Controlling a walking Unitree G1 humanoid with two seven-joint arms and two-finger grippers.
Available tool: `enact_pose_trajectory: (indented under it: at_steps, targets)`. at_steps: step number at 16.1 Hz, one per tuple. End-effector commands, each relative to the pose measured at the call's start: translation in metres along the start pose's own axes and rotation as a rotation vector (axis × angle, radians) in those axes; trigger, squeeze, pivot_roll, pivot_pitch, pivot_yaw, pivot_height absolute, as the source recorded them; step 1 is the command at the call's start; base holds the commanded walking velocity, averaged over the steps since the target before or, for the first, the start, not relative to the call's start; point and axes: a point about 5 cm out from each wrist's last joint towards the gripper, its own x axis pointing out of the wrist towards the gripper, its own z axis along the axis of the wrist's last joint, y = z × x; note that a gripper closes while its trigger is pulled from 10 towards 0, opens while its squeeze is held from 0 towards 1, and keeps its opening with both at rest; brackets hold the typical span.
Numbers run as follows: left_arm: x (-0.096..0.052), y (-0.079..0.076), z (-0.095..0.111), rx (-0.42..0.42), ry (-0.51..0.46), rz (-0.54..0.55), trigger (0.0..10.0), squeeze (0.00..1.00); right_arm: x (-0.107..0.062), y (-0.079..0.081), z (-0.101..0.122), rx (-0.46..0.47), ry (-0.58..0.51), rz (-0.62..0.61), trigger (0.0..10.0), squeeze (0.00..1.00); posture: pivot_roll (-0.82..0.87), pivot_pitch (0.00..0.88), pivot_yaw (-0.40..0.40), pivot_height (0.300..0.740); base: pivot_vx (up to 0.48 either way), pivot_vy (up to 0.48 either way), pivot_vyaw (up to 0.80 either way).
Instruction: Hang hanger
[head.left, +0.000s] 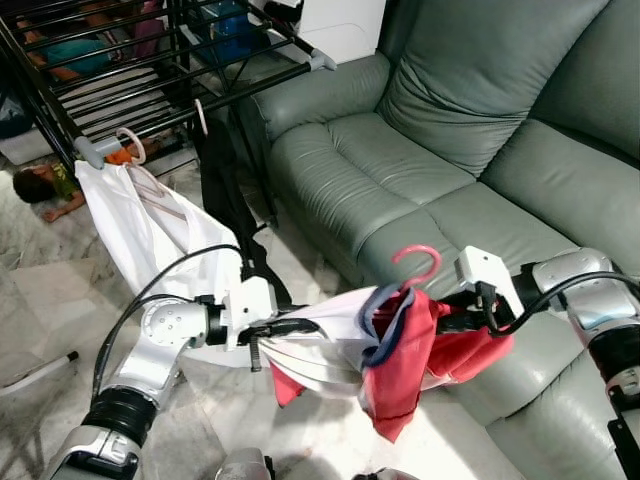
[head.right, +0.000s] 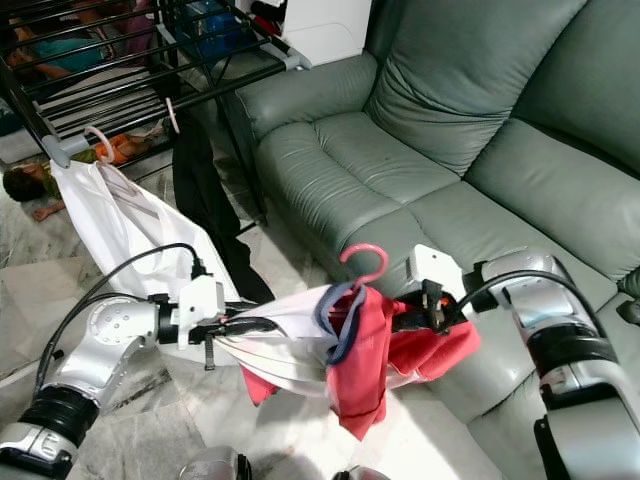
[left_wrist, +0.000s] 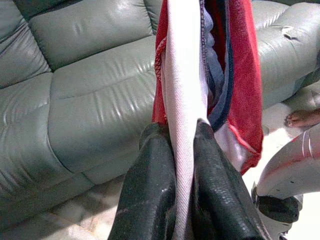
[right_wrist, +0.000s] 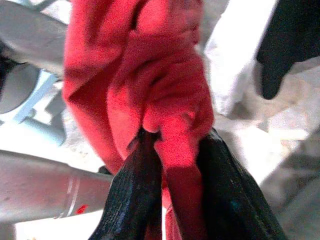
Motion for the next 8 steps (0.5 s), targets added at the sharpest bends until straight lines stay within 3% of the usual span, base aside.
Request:
enact_pose_trajectory:
  at_steps: [1,8]
  targets:
    - [0.002,0.003,0.005,0.012,-0.016,-0.004,0.0,0.00,0.001,0.003,0.002,-0.014,0.006,0.047,0.0,0.00,-0.07,0.000,-0.001,0.740,0.000,0.000,0.00]
    - [0.002,0.007,-0.001,-0.006,0.013,-0.003,0.0,0.00,-0.001,0.014,-0.012,0.010,0.078,0.123,0.0,0.00,-0.08,0.000,-0.009,0.740,0.000,0.000,0.00]
